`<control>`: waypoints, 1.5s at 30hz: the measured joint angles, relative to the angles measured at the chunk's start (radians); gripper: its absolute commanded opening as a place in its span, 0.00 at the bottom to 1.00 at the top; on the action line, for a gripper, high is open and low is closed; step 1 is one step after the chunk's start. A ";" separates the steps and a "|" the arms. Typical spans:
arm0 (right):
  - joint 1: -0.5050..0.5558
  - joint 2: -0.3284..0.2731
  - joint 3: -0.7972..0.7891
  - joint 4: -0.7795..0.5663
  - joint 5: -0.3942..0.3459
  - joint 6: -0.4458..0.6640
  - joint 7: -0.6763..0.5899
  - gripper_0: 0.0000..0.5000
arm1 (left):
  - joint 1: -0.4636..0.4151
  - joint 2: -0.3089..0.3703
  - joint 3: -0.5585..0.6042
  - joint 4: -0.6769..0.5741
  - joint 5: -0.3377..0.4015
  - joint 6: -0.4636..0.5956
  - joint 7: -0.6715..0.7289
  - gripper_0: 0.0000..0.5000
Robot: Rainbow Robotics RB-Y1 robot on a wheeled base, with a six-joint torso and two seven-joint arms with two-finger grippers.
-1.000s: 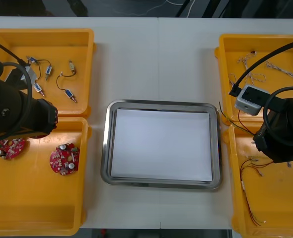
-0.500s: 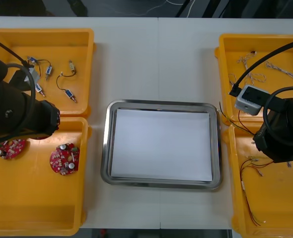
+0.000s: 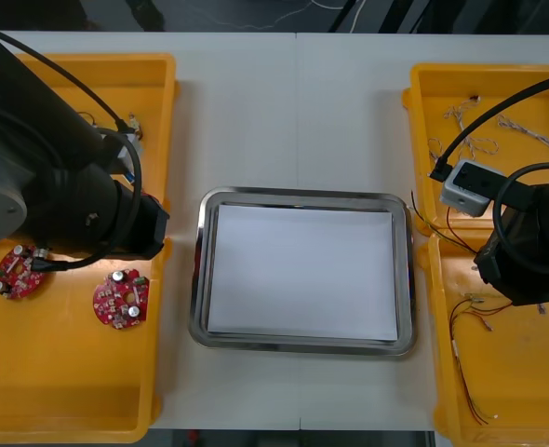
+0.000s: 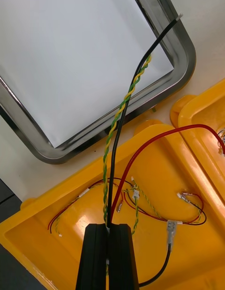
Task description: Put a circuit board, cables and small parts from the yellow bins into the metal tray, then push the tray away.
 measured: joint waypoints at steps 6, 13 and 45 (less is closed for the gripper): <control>0.000 0.000 0.000 0.000 0.000 0.000 0.000 0.00 | -0.030 -0.047 -0.065 0.002 -0.046 -0.013 0.002 0.00; 0.000 0.000 0.000 0.000 0.000 0.000 0.000 0.00 | -0.086 -0.103 -0.180 0.017 -0.118 -0.045 0.077 0.00; -0.001 0.000 0.000 0.001 0.000 0.000 0.000 0.00 | -0.243 -0.273 -0.632 0.232 -0.306 -0.215 0.474 0.00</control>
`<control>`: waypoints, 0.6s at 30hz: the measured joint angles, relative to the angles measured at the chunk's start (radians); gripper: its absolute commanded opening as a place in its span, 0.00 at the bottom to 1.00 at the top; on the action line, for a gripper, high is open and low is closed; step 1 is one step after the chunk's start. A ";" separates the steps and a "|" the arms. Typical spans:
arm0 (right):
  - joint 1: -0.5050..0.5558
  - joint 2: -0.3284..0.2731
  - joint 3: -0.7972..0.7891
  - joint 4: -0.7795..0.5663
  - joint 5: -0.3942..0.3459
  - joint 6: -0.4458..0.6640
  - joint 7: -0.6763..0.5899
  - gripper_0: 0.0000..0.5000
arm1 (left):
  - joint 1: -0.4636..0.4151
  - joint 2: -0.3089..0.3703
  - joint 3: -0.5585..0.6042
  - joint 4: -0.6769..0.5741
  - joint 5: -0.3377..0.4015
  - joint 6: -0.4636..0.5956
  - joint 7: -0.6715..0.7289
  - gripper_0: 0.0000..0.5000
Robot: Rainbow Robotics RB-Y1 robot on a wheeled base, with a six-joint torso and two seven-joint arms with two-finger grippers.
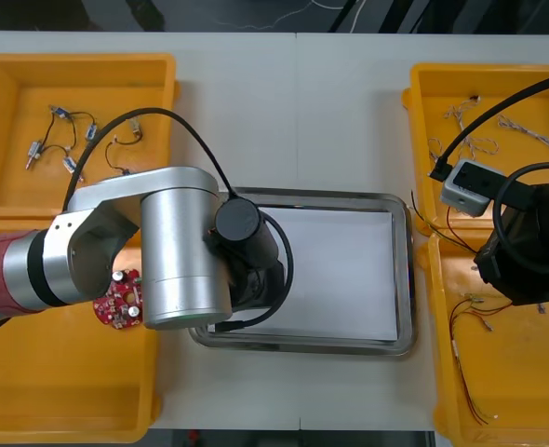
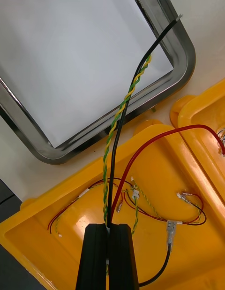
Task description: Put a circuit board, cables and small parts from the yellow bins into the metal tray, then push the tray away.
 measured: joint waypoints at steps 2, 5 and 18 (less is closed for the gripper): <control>0.000 0.000 0.000 0.000 0.000 0.000 0.000 0.00 | 0.000 -0.001 -0.015 0.001 -0.002 -0.008 0.029 0.00; 0.000 0.000 0.000 0.000 0.000 0.000 0.000 0.00 | 0.000 -0.002 -0.036 0.002 -0.010 -0.012 0.035 0.00; 0.000 0.000 0.000 0.000 0.000 0.000 0.000 0.00 | 0.000 -0.010 -0.078 0.058 -0.060 -0.088 0.035 0.00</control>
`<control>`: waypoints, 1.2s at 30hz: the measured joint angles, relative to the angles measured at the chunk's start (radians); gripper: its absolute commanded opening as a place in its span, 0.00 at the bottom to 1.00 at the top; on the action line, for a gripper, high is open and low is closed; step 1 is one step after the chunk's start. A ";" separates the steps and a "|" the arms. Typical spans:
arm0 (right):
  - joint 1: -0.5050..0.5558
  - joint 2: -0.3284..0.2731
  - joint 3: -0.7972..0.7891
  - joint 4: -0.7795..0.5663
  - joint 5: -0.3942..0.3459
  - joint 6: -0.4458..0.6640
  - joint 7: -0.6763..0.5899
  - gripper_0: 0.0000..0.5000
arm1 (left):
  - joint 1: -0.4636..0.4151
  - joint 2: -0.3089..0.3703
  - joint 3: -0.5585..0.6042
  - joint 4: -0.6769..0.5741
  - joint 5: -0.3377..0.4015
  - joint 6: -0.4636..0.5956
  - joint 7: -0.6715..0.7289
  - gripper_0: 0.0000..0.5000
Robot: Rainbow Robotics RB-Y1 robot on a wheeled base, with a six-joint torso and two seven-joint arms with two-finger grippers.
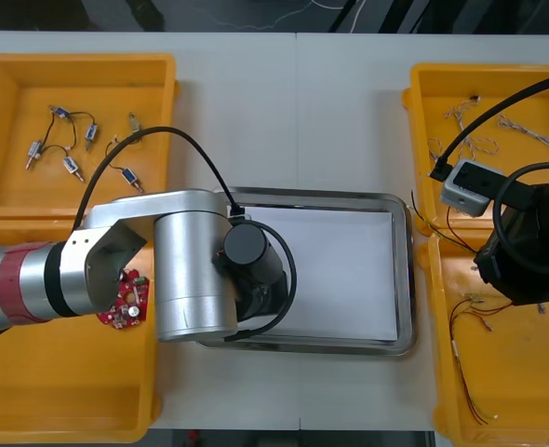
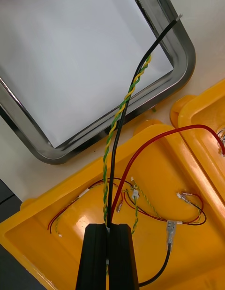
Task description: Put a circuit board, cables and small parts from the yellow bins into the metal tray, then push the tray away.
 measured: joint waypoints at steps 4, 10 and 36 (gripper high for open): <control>0.000 0.000 0.000 0.000 0.000 0.000 0.000 0.00 | 0.000 -0.004 -0.009 0.017 -0.004 -0.011 0.000 0.00; 0.000 0.000 0.000 0.000 0.000 0.000 0.000 0.00 | 0.000 -0.008 -0.009 0.020 -0.004 -0.013 0.000 0.00; 0.000 0.000 0.000 0.000 -0.003 0.000 0.000 0.00 | 0.000 -0.010 -0.010 0.010 -0.025 -0.038 0.039 1.00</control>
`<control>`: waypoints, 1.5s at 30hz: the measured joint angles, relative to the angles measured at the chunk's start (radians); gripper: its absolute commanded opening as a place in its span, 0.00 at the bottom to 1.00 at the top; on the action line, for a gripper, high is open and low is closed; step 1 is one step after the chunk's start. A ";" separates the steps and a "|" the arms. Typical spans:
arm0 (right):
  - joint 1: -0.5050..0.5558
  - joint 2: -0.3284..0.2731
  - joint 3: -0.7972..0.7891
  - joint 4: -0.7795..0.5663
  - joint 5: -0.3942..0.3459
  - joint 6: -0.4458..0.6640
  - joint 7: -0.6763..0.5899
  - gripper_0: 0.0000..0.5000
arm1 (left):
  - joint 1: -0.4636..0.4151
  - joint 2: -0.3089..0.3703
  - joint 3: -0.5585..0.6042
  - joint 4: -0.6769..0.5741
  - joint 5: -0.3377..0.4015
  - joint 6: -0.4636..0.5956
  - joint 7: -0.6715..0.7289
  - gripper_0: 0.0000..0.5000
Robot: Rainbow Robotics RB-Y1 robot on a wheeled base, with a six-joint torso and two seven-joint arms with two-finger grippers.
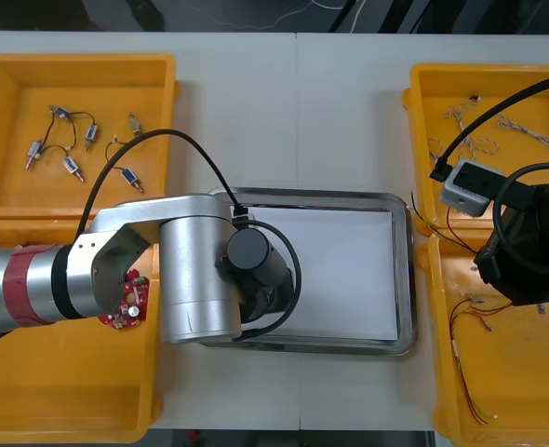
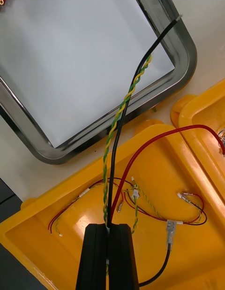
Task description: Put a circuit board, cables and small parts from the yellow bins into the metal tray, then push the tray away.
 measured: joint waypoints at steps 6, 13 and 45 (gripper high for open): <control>-0.003 0.000 0.003 0.000 -0.032 -0.017 0.000 0.00 | 0.000 0.001 0.006 -0.026 -0.004 0.022 0.004 1.00; -0.072 0.003 0.114 -0.007 -0.015 -0.035 0.000 0.00 | 0.000 0.018 0.112 -0.059 0.061 0.093 0.004 1.00; -0.254 0.326 0.646 0.243 0.386 -0.080 0.432 0.00 | 0.000 0.328 0.748 0.227 0.429 0.374 -0.378 1.00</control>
